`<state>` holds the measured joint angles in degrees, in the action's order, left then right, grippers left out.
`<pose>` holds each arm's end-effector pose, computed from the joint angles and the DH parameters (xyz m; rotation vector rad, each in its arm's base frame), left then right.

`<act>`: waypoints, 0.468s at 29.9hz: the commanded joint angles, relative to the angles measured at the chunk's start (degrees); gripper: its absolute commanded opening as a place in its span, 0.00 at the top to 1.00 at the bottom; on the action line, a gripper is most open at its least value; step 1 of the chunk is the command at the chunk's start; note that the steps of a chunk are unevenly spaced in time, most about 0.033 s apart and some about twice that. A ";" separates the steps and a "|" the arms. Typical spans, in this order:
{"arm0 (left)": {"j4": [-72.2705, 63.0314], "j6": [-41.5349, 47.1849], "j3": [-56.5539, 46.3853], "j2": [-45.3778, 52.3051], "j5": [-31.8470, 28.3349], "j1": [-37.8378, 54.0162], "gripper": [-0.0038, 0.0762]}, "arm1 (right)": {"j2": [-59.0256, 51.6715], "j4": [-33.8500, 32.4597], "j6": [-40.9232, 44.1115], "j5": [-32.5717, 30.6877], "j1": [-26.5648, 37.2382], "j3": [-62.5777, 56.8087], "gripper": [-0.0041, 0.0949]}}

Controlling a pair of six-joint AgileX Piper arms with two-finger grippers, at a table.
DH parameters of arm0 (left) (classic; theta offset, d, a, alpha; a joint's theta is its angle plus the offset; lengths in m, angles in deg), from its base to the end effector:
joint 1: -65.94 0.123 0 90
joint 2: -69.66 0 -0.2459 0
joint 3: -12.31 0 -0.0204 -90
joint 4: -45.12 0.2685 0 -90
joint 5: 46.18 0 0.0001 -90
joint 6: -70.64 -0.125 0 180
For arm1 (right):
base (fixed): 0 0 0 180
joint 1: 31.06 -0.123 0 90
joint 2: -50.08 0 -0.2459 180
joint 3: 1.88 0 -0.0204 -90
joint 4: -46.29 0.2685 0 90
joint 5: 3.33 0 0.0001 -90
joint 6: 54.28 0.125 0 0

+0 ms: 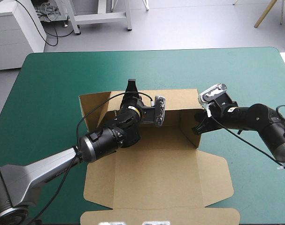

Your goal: Fold the box

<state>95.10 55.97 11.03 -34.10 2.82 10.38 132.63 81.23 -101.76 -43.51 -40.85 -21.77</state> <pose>0.2782 -0.2778 0.2320 1.7611 1.5980 0.7312 0.3012 0.0989 0.2437 -0.7607 2.2231 0.3703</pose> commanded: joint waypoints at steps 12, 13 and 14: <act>-26.64 0.81 8.02 3.09 6.58 -1.91 0.06 | -1.19 4.97 -1.72 0.46 -0.74 1.57 0.98; -26.93 0.81 8.52 3.70 7.27 -2.05 0.06 | -1.19 5.14 -1.45 0.89 -0.74 1.57 0.98; -27.06 0.71 9.32 4.26 8.98 -2.58 0.06 | -1.19 5.14 -1.22 1.01 -0.74 1.57 0.98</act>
<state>76.07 56.62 17.90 -32.28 10.61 9.62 132.69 81.04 -101.37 -42.42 -40.81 -21.83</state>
